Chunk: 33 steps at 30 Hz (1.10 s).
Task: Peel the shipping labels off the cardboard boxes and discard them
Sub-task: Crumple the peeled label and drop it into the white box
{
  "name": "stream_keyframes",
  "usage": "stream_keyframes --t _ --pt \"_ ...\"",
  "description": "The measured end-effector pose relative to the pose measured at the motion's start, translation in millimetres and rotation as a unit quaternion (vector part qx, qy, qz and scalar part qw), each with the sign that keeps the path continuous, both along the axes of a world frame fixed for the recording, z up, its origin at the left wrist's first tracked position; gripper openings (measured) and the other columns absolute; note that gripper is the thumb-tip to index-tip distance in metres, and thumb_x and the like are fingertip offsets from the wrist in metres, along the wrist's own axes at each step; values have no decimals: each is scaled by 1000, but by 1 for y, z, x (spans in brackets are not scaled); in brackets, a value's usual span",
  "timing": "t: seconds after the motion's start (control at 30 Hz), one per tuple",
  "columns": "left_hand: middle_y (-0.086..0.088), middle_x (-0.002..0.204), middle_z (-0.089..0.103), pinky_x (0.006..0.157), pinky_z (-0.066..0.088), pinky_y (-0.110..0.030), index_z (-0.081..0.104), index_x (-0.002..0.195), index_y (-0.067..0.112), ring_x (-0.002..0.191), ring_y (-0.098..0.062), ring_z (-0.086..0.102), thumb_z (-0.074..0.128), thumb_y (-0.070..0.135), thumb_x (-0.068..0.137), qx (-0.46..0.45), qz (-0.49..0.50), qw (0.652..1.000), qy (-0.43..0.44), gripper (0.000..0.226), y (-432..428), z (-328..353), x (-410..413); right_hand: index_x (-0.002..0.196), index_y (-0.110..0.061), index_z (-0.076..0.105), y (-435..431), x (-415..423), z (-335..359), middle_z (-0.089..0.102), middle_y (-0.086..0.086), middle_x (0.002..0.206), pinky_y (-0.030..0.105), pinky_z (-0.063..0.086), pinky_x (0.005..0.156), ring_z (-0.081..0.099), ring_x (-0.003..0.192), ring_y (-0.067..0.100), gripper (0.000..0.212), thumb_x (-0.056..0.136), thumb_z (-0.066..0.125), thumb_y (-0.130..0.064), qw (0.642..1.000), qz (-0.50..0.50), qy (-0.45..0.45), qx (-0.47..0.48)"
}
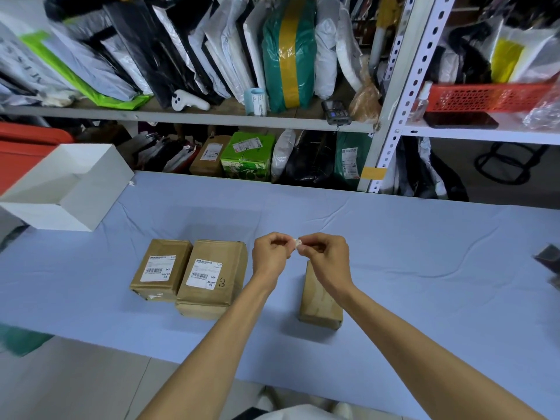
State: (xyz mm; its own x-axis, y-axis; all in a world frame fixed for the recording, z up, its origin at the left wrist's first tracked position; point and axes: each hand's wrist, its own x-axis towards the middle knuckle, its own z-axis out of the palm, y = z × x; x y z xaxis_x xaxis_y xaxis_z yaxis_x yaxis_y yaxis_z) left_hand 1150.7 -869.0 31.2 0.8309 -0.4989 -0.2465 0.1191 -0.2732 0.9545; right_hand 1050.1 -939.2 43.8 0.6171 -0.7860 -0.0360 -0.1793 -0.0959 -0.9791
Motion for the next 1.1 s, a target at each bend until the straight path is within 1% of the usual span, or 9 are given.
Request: stream_keyframes --t 0.1,0.3,0.5,0.6,0.67,0.8,0.9,1.03,1.1 --pt "0 73 71 71 52 -26 69 73 13 74 -16 67 69 2 83 -11 -24 999 24 16 6 1 4 86 -7 76 -1 -1 -1 74 1 77 31 58 75 70 73 10 8 84 68 -7 998 32 9 -46" --pt "-1 80 73 72 53 -22 73 85 9 71 -9 66 72 9 83 -7 -50 998 -29 2 21 3 5 81 -9 73 9 5 -3 70 -1 67 29 54 65 67 66 9 10 85 65 -9 992 39 46 -107" --pt "4 80 73 70 49 -13 74 84 11 73 -1 67 74 9 80 19 -13 994 -104 4 38 11 7 79 -13 71 13 25 -5 70 -3 68 30 54 64 66 66 9 9 82 67 -6 993 71 47 -87" --pt "9 74 69 66 45 -8 72 75 17 69 6 61 77 12 77 49 9 988 -149 8 59 15 13 90 -14 66 26 30 -7 71 -1 71 31 56 67 69 71 12 15 79 71 -5 995 88 25 -31" --pt "10 70 68 65 45 -9 71 73 20 63 5 59 79 12 75 56 13 988 -147 11 75 18 16 90 -13 64 32 35 -3 72 1 72 28 54 66 70 72 13 21 75 74 -4 995 94 7 2" --pt "3 75 69 70 51 -21 68 75 17 71 -9 63 79 12 76 59 28 990 -122 12 110 23 25 77 -9 73 50 52 7 73 3 73 18 53 66 69 71 13 11 70 82 -8 983 181 -11 29" --pt "3 77 68 68 50 -17 67 78 12 70 -7 62 79 14 77 51 59 991 -109 12 134 25 27 79 -8 73 64 70 9 73 -2 74 19 52 69 69 73 9 10 72 79 -5 973 226 -4 40" --pt "2 76 68 65 45 -9 66 77 14 67 -4 61 78 13 77 47 110 988 -100 13 172 26 39 87 -4 65 105 91 14 69 -2 67 34 57 69 69 68 25 7 82 68 0 960 277 2 40" --pt "2 77 68 65 46 -10 65 74 17 70 -9 62 77 11 77 51 112 987 -103 14 192 26 52 85 -3 60 126 104 17 68 3 68 34 58 68 68 63 20 9 85 63 6 956 286 -6 61"
